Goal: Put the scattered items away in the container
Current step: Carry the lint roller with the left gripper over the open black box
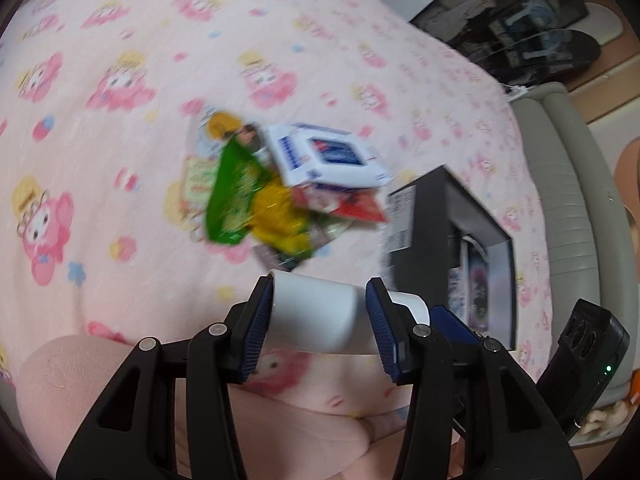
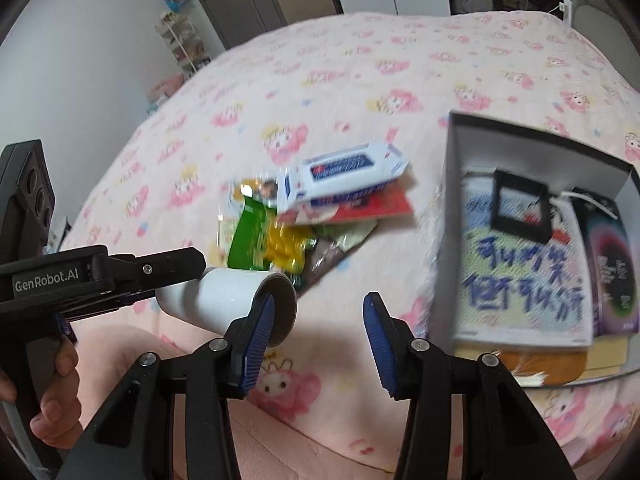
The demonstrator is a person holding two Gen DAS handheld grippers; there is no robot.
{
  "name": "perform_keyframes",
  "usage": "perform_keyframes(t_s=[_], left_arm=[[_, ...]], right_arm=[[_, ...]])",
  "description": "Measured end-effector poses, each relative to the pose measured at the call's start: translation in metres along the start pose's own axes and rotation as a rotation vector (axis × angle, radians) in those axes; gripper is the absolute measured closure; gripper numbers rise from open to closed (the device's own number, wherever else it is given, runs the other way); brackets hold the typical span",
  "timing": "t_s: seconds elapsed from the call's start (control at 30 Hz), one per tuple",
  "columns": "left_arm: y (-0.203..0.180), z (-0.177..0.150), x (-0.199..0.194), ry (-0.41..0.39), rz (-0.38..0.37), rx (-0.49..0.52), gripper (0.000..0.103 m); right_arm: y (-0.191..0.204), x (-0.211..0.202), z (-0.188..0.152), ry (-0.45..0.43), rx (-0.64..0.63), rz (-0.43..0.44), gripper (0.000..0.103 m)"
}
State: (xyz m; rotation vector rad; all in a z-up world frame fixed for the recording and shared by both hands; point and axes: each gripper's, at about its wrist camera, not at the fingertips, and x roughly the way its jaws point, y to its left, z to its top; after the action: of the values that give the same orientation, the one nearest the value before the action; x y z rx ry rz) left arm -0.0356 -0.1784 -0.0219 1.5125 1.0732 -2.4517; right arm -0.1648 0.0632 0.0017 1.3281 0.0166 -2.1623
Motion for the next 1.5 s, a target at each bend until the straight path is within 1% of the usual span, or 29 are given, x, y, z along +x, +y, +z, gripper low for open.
perform_keyframes(t_s=[0.03, 0.07, 0.1, 0.2, 0.3, 0.37, 0.43, 0.53, 0.57, 0.63, 0.8, 0.9, 1.0, 1.13, 1.23, 1.37, 1.43, 1.5], left_arm=[[-0.008, 0.000, -0.002, -0.002, -0.014, 0.012, 0.056], [-0.016, 0.001, -0.002, -0.002, -0.025, 0.029, 0.056], [-0.024, 0.003, -0.002, -0.002, -0.036, 0.043, 0.055], [-0.049, 0.007, 0.004, -0.004, -0.070, 0.067, 0.055], [-0.083, 0.013, 0.013, -0.011, -0.091, 0.110, 0.055], [-0.104, 0.017, 0.022, -0.008, -0.105, 0.137, 0.055], [-0.123, 0.020, 0.035, 0.008, -0.121, 0.151, 0.055], [-0.149, 0.024, 0.057, 0.027, -0.140, 0.163, 0.055], [-0.156, 0.024, 0.065, 0.034, -0.145, 0.165, 0.055], [-0.167, 0.024, 0.080, 0.051, -0.158, 0.167, 0.055], [-0.182, 0.026, 0.123, 0.115, -0.183, 0.153, 0.055], [-0.183, 0.026, 0.144, 0.151, -0.185, 0.135, 0.054], [-0.183, 0.025, 0.161, 0.178, -0.181, 0.120, 0.054], [-0.183, 0.017, 0.172, 0.201, -0.149, 0.120, 0.054], [-0.186, 0.013, 0.175, 0.197, -0.120, 0.136, 0.054], [-0.192, 0.012, 0.177, 0.191, -0.113, 0.148, 0.054], [-0.200, 0.014, 0.179, 0.191, -0.120, 0.162, 0.054], [-0.211, 0.016, 0.182, 0.187, -0.127, 0.182, 0.054]], right_arm=[[0.010, 0.010, 0.015, -0.007, 0.000, -0.003, 0.059], [-0.007, 0.006, 0.038, -0.017, -0.006, -0.014, 0.059], [-0.010, 0.008, 0.045, -0.026, -0.012, -0.025, 0.059], [0.032, 0.001, -0.030, -0.044, -0.028, -0.055, 0.059], [0.035, -0.082, -0.110, -0.068, -0.024, -0.087, 0.059], [0.020, -0.095, -0.091, -0.081, -0.009, -0.106, 0.059], [0.003, -0.108, -0.081, -0.092, 0.012, -0.119, 0.059], [-0.035, -0.113, -0.073, -0.104, 0.053, -0.130, 0.059], [-0.041, -0.108, -0.073, -0.107, 0.064, -0.134, 0.059], [-0.065, -0.108, -0.067, -0.115, 0.107, -0.133, 0.059], [-0.123, -0.102, -0.051, -0.115, 0.209, -0.122, 0.059], [-0.150, -0.089, -0.028, -0.091, 0.228, -0.139, 0.059], [-0.164, -0.068, -0.010, -0.067, 0.234, -0.159, 0.059], [-0.175, -0.036, -0.004, -0.011, 0.283, -0.140, 0.059], [-0.174, -0.021, -0.010, 0.027, 0.284, -0.155, 0.059], [-0.173, -0.022, -0.019, 0.023, 0.278, -0.187, 0.059], [-0.176, -0.027, -0.022, 0.010, 0.297, -0.186, 0.059], [-0.180, -0.035, -0.024, -0.015, 0.313, -0.206, 0.059]])
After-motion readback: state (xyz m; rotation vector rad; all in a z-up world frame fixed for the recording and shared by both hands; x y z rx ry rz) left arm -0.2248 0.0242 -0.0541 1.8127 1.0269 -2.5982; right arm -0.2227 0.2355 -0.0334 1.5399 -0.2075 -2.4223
